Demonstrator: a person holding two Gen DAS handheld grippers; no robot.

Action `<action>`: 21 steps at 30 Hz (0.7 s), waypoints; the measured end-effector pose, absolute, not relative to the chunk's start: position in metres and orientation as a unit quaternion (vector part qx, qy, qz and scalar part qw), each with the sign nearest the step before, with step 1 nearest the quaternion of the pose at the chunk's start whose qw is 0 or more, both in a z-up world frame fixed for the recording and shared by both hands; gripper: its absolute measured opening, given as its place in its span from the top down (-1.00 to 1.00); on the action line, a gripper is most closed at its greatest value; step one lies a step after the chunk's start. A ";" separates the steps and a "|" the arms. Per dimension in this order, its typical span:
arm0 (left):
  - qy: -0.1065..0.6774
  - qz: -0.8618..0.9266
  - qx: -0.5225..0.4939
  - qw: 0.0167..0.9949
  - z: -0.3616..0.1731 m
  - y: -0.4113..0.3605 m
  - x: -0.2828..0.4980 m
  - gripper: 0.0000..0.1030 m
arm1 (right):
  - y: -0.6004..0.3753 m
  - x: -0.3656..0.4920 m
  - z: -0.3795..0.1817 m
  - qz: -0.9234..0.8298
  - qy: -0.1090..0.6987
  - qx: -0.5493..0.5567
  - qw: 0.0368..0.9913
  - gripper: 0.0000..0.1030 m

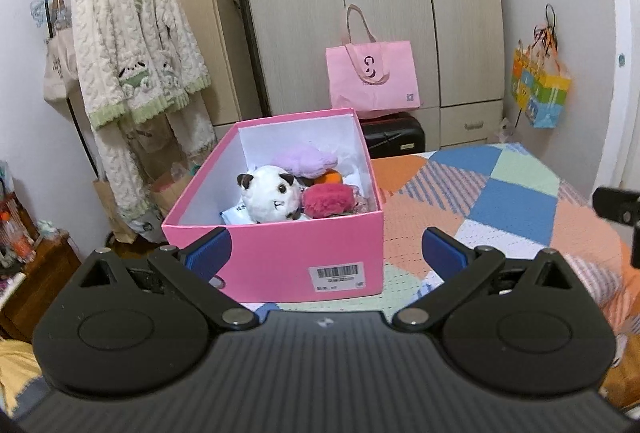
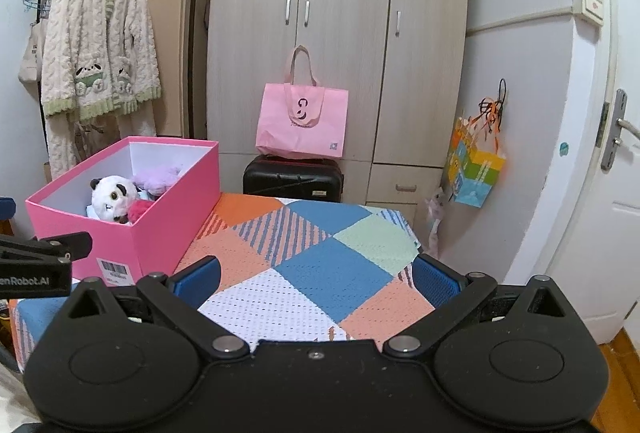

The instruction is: Organize soft objects

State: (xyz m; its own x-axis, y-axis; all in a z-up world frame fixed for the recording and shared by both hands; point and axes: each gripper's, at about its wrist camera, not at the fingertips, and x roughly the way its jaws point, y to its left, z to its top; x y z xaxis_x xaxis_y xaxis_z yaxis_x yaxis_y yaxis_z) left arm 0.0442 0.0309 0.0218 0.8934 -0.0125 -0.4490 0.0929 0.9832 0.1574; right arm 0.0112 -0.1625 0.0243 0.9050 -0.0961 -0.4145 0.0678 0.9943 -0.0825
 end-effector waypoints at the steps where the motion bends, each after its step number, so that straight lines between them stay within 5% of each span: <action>1: 0.232 -0.025 0.094 0.968 0.021 0.029 0.045 -1.00 | -0.162 0.011 0.024 -0.044 0.212 -0.036 0.976 -1.00; 21: 0.217 -0.030 0.059 0.974 0.018 0.041 0.041 -1.00 | -0.160 0.018 0.016 -0.048 0.218 -0.034 0.974 -1.00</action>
State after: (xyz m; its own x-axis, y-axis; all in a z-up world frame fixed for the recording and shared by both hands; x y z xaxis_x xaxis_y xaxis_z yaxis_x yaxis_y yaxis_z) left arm 0.0410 0.0413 0.0184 0.9042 -0.0326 -0.4258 0.0837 0.9913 0.1019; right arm 0.0181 -0.1597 0.0164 0.9006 -0.1094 -0.4207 0.0794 0.9929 -0.0883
